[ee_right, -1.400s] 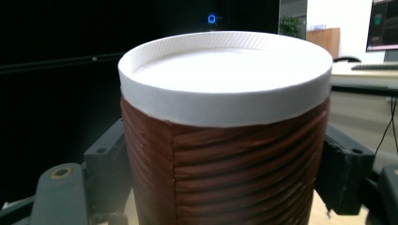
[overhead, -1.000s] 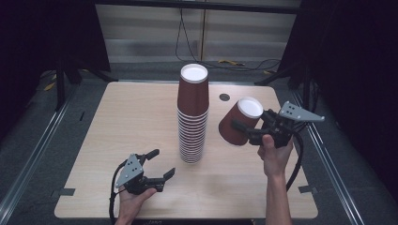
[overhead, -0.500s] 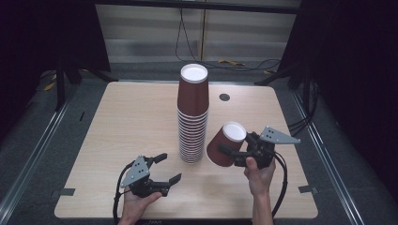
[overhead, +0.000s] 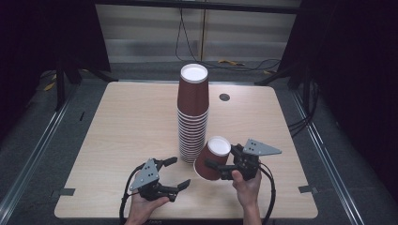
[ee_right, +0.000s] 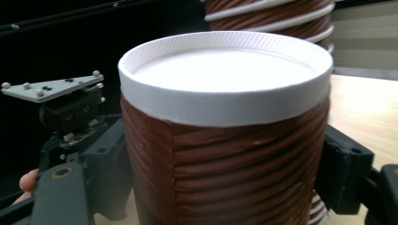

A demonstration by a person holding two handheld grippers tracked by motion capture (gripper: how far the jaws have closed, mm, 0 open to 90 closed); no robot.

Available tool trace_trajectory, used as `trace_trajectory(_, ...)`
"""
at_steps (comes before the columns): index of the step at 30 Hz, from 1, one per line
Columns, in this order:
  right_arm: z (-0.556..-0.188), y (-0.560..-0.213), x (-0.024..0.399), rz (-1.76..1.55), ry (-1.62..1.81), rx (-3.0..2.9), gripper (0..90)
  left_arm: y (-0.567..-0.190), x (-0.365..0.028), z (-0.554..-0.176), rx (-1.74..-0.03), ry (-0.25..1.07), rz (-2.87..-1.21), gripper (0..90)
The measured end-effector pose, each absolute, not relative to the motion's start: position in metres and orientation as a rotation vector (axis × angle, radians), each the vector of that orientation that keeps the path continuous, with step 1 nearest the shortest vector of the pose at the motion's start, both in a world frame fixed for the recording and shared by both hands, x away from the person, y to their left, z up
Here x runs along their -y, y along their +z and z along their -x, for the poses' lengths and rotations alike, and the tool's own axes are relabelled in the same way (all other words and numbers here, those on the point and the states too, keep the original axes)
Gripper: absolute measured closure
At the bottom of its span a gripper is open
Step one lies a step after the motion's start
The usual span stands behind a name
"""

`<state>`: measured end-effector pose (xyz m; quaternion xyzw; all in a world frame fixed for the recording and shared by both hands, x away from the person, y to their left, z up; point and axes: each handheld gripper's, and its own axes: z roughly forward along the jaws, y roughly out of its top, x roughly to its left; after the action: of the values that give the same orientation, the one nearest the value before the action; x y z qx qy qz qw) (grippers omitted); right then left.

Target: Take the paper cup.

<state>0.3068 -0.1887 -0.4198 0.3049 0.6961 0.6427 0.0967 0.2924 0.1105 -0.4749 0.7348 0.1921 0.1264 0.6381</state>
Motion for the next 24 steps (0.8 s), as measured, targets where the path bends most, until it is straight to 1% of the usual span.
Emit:
trace_trajectory(2,-0.305,-0.424,0.186,-0.900,1.902,-2.075,20.3,-0.477,-0.107,-0.292,-0.430,0.261,-1.680,15.3)
trace_trajectory(5,-0.304,-0.427,0.183,-0.902,1.900,-2.088,20.4,-0.478,-0.106,-0.291,-0.419,0.266,-1.689,15.4)
trace_trajectory(6,-0.304,-0.430,0.182,-0.902,1.906,-2.093,20.4,-0.478,-0.104,-0.291,-0.410,0.247,-1.689,15.4)
trace_trajectory(13,-0.303,-0.436,0.172,-0.876,1.922,-2.122,20.6,-0.480,-0.095,-0.290,-0.402,0.258,-1.703,15.3)
trace_trajectory(19,-0.303,-0.440,0.163,-0.856,1.910,-2.158,20.8,-0.485,-0.090,-0.291,-0.397,0.228,-1.707,14.7)
trace_trajectory(22,-0.304,-0.442,0.160,-0.853,1.924,-2.160,20.8,-0.486,-0.089,-0.292,-0.393,0.229,-1.705,11.3)
trace_trajectory(24,-0.304,-0.443,0.158,-0.847,1.925,-2.166,20.8,-0.486,-0.087,-0.293,-0.394,0.214,-1.700,10.7)
